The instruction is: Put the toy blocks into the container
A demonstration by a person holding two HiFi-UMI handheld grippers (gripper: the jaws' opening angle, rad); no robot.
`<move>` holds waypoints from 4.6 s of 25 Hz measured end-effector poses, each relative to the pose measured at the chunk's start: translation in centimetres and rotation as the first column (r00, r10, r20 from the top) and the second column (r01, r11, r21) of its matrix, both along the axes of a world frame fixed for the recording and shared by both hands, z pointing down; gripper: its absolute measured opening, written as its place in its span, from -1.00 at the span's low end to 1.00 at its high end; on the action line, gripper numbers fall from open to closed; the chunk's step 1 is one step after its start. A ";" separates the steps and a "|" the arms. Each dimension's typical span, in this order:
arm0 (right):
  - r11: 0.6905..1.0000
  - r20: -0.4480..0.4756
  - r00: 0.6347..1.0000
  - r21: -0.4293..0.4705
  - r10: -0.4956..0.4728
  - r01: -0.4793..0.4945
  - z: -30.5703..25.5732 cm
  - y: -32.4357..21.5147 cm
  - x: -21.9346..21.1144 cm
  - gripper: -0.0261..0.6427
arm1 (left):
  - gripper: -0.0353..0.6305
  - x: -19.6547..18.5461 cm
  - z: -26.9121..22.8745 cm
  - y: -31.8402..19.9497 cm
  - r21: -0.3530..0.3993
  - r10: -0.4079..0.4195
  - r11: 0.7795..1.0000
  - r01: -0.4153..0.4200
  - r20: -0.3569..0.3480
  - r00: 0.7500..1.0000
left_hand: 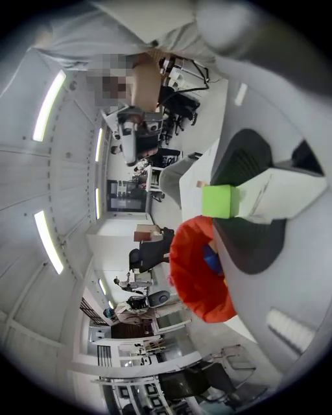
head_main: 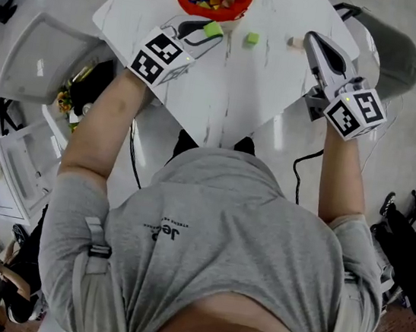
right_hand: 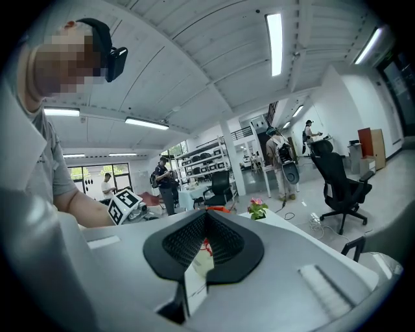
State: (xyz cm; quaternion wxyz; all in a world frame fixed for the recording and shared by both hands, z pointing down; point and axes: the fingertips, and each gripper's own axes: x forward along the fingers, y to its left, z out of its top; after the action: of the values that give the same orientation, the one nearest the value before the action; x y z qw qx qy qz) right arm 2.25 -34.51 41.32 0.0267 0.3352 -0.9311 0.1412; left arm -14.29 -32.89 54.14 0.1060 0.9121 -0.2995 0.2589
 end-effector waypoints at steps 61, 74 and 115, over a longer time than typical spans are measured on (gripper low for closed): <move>0.990 -0.023 0.991 -0.049 0.133 -0.134 1.4 0.8 11.6 -0.91 | 0.06 10.0 14.4 -3.2 -0.228 -0.406 0.878 0.420 0.108 0.907; 0.984 -0.041 0.986 -0.074 0.161 -0.163 3.0 2.1 15.1 -0.91 | -0.26 11.6 17.6 -4.9 -0.230 -0.443 0.857 0.461 0.129 0.887; 0.998 0.042 0.998 0.044 0.047 -0.049 -3.9 -1.0 3.1 -0.91 | -0.18 -3.0 -2.4 -11.0 -0.113 -0.429 0.895 0.431 0.040 0.902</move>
State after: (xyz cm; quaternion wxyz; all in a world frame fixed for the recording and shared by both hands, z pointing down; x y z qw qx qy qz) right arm 5.35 -35.56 37.40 -0.0031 0.3548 -0.9262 0.1276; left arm -17.29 -43.91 51.70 0.2127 0.8137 -0.4783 0.2527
